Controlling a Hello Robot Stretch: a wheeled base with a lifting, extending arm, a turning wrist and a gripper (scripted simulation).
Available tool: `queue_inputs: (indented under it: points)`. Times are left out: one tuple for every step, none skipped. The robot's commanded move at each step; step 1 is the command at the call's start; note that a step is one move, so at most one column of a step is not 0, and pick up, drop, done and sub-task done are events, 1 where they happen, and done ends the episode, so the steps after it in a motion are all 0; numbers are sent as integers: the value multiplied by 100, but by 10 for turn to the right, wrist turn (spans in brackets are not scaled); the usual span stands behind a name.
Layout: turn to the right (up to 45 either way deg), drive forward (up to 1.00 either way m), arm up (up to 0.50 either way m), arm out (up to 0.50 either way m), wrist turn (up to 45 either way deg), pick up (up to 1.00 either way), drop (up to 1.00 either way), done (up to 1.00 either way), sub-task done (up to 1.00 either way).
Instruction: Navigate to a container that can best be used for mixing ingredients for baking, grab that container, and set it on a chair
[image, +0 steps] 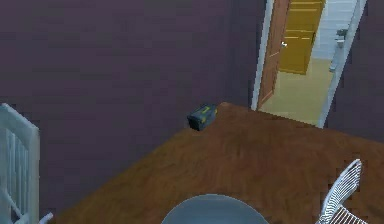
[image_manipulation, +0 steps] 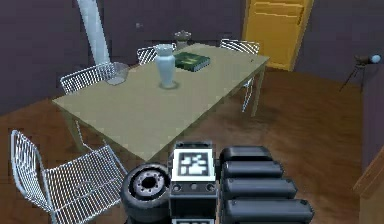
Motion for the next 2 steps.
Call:
queue_inputs:
  points:
    - [0,75,0,0,0,0,0,0,0]
    - [330,0,0,0,0,0,0,0,0]
